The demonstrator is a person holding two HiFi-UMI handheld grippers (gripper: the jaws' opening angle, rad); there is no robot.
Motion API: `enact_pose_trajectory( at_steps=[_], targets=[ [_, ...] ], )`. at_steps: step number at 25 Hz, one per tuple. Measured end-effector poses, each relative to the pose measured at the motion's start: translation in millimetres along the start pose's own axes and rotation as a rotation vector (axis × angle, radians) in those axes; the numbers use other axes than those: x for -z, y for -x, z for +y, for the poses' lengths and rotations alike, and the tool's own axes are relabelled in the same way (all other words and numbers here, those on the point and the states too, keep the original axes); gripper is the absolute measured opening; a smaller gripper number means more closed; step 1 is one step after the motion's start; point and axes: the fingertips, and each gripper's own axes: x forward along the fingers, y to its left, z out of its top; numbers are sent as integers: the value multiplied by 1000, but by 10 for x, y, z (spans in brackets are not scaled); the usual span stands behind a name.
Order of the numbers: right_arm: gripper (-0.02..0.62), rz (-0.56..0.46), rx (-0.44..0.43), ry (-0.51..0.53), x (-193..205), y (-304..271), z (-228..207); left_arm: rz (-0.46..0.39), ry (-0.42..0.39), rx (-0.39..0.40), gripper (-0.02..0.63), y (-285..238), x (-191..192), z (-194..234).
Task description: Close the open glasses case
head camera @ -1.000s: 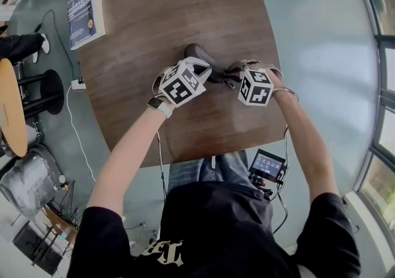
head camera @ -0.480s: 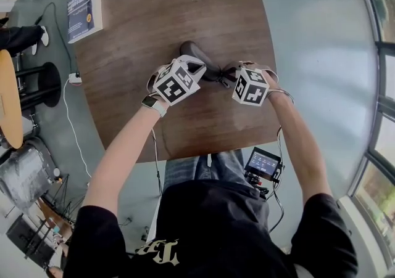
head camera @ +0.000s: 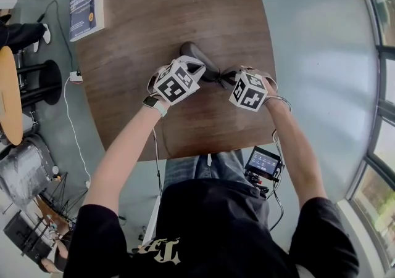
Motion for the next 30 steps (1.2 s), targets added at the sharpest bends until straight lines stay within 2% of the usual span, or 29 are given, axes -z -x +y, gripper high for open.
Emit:
enact_pose_trajectory(
  at_steps=[5, 6, 9, 10, 12, 14, 15, 17, 19, 24, 27, 30],
  targets=[
    [-12, 10, -42, -45, 2, 13, 40, 1, 10, -4, 6, 6, 14, -2],
    [-12, 3, -73, -58, -13, 28, 73, -2, 10, -3, 6, 5, 10, 1],
    [-15, -51, -237, -61, -169, 48, 420, -17, 15, -6, 6, 4, 0, 22],
    [-15, -44, -216, -41, -192, 18, 490, -18, 20, -6, 6, 8, 2, 20],
    [-15, -6, -39, -37, -147, -21, 384, -21, 24, -3, 6, 9, 0, 5],
    [-14, 12, 102, -107, -79, 23, 174, -21, 17, -2, 6, 9, -12, -2],
    [-14, 33, 138, -120, -33, 36, 94, -20, 12, -1, 6, 14, -13, -1],
    [55, 87, 171, -81, 59, 13, -18, -15, -2, 5, 6, 28, -4, -7],
    [71, 95, 156, -44, 63, -38, -70, -11, -28, 8, 6, 38, 1, -18],
    [83, 50, 32, 24, -16, -119, -75, 30, -115, -2, 6, 40, -21, -44],
    [14, 51, -3, 62, 5, -116, -46, 52, -149, -7, 6, 36, -21, -54],
    [12, 54, -2, 86, 18, -97, -4, 81, -168, -12, 6, 34, -19, -70]
  ],
)
